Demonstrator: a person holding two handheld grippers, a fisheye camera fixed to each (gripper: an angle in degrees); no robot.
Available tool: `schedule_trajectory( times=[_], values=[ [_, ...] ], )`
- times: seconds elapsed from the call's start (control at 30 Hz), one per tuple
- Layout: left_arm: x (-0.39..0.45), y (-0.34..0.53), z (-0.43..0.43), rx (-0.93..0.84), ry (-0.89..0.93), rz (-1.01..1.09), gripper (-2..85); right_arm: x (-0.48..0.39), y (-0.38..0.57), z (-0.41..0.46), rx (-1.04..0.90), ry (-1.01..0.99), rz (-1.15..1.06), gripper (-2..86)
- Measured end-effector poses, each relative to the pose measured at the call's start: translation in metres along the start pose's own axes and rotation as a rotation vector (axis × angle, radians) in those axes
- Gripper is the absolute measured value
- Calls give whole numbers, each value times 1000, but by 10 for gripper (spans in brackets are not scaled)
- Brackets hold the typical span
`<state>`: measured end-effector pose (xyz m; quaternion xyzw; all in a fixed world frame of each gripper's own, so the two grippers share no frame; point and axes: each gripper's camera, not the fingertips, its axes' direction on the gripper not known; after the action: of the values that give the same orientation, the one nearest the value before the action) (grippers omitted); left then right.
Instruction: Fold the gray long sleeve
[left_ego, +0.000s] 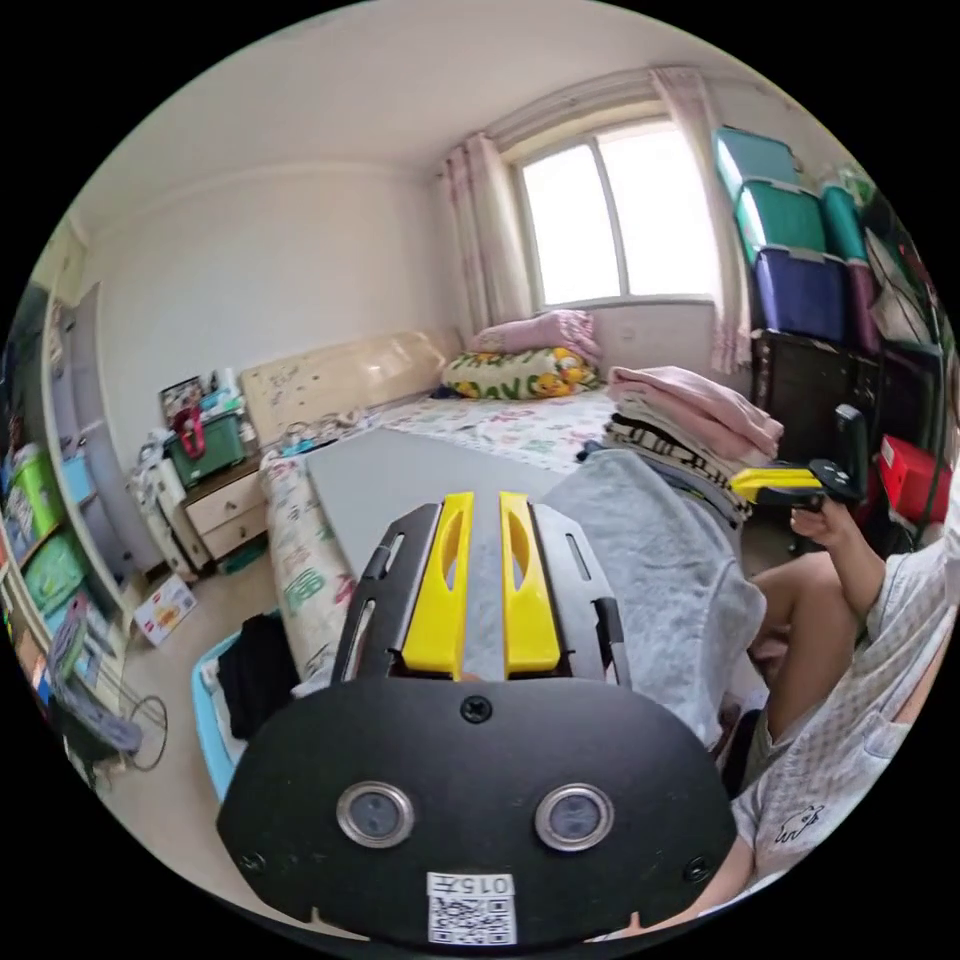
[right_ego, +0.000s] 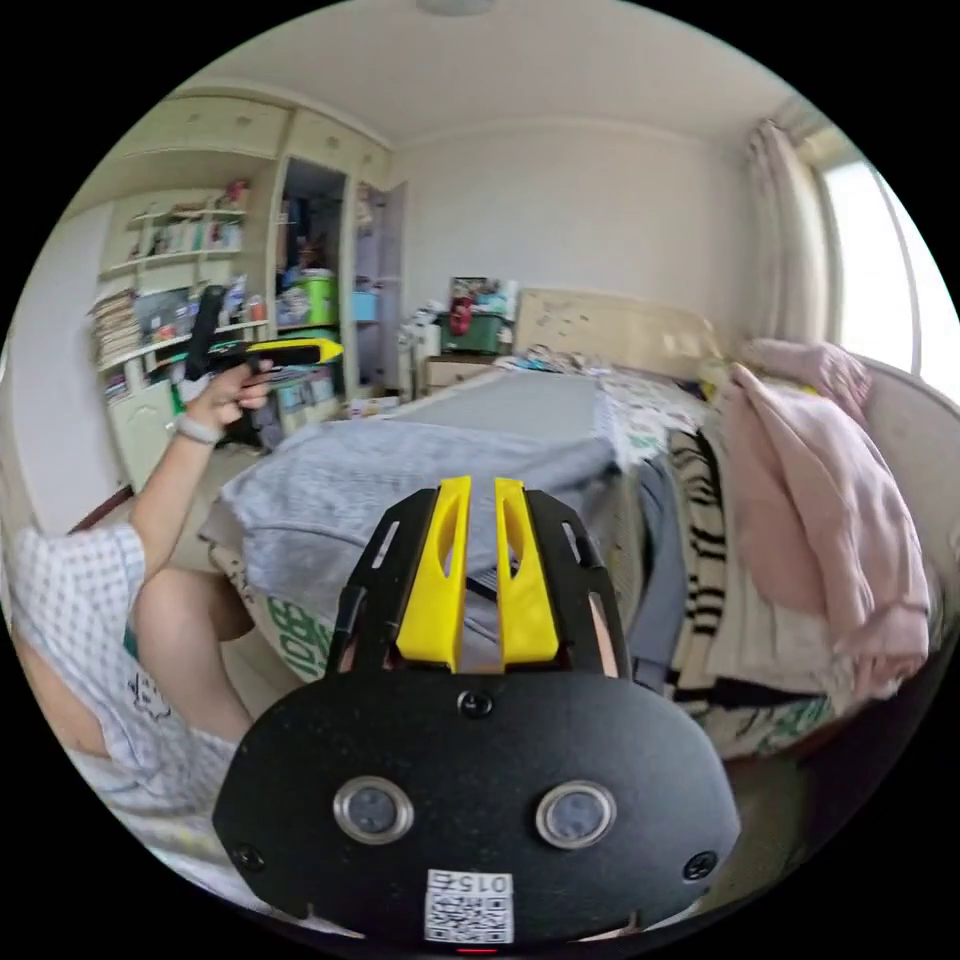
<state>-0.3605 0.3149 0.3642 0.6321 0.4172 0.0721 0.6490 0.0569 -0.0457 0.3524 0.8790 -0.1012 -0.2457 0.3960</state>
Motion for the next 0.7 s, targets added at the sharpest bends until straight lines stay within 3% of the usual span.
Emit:
schedule_trajectory(
  times=[0.13,0.23,0.33,0.7],
  values=[
    [41,-101,141,-127,162,87,35,34,25,8,126,-52,170,83],
    [49,-162,231,-214,245,82,46,60,29,30,81,41,275,109],
    [43,-213,301,-234,219,71,51,89,34,45,101,-71,354,112],
    [-37,-292,516,-431,236,-4,55,128,39,26,240,-235,284,67]
  ],
)
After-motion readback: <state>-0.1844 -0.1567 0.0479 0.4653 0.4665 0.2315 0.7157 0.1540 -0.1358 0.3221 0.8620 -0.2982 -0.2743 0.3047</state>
